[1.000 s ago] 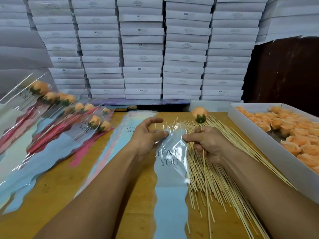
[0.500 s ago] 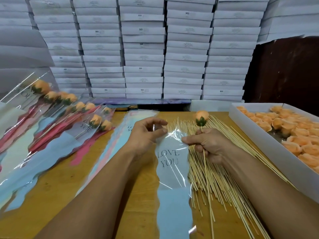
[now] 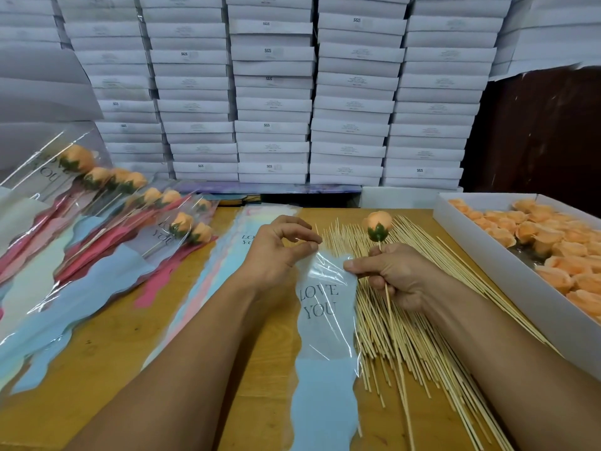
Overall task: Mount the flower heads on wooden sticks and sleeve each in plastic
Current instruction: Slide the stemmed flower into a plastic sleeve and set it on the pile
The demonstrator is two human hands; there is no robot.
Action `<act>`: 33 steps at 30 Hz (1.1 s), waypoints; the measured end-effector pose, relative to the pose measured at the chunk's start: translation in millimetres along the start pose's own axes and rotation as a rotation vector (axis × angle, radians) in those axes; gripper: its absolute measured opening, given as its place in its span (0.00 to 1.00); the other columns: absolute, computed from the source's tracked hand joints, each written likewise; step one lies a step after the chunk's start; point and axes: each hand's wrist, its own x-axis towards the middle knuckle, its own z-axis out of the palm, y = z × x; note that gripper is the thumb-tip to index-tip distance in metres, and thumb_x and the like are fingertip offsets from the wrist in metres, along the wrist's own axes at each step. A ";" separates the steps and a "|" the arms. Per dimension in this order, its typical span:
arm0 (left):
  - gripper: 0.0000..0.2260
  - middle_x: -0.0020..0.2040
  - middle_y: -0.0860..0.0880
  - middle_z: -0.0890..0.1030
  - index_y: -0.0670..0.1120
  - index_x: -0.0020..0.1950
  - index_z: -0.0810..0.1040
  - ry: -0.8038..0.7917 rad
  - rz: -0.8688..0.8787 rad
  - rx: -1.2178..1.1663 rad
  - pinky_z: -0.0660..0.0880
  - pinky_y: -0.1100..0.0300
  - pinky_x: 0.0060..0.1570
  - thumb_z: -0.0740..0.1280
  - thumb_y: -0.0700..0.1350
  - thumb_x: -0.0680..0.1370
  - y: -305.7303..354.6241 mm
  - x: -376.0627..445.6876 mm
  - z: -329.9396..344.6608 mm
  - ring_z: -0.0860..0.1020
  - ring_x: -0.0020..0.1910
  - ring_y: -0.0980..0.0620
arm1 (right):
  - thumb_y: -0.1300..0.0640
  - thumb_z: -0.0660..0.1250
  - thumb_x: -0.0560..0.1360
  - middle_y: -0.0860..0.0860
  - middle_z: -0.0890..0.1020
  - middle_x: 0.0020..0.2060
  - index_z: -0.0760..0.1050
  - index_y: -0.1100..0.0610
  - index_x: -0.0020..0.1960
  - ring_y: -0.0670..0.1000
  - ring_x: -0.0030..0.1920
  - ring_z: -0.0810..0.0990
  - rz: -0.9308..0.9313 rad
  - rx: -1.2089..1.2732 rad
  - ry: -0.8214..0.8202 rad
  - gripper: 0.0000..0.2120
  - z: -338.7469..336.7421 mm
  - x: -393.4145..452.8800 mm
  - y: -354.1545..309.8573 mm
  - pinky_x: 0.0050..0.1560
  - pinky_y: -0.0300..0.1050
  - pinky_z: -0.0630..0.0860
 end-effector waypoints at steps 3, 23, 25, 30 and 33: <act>0.08 0.47 0.50 0.84 0.43 0.40 0.86 -0.017 -0.063 -0.230 0.76 0.65 0.48 0.72 0.31 0.73 1.1 -1.1 1.1 0.81 0.51 0.53 | 0.66 0.78 0.69 0.55 0.84 0.34 0.70 0.59 0.43 0.43 0.20 0.68 0.020 -0.015 -0.047 0.16 0.6 -0.1 1.5 0.15 0.35 0.60; 0.01 0.38 0.43 0.81 0.43 0.46 0.79 -0.376 -0.290 -0.486 0.78 0.61 0.36 0.69 0.39 0.75 8.8 -8.2 -5.9 0.80 0.34 0.49 | 0.50 0.67 0.81 0.55 0.79 0.29 0.72 0.58 0.50 0.44 0.18 0.65 0.132 0.007 -0.115 0.11 -2.4 2.9 2.7 0.14 0.34 0.58; 0.01 0.39 0.42 0.81 0.43 0.43 0.81 -0.400 -0.269 -0.487 0.77 0.60 0.37 0.70 0.38 0.74 6.7 -8.8 -6.6 0.79 0.34 0.49 | 0.53 0.60 0.83 0.55 0.78 0.27 0.71 0.58 0.47 0.45 0.19 0.65 0.157 0.018 -0.087 0.09 -0.8 6.0 1.2 0.14 0.35 0.58; 0.04 0.37 0.45 0.80 0.42 0.41 0.84 -0.543 -0.235 -0.567 0.76 0.62 0.37 0.73 0.41 0.69 2.8 -10.1 -8.5 0.77 0.34 0.52 | 0.60 0.53 0.82 0.52 0.76 0.27 0.74 0.60 0.49 0.44 0.21 0.66 0.165 0.019 -0.030 0.11 -0.8 33.9 -26.0 0.16 0.35 0.59; 0.07 0.39 0.45 0.79 0.43 0.43 0.83 -0.661 -0.228 -0.586 0.72 0.58 0.43 0.76 0.46 0.70 0.6 -11.6 -12.3 0.74 0.39 0.50 | 0.62 0.54 0.84 0.53 0.79 0.28 0.75 0.62 0.57 0.43 0.23 0.69 0.150 -0.062 -0.008 0.11 -1.9 53.4 -41.6 0.16 0.33 0.61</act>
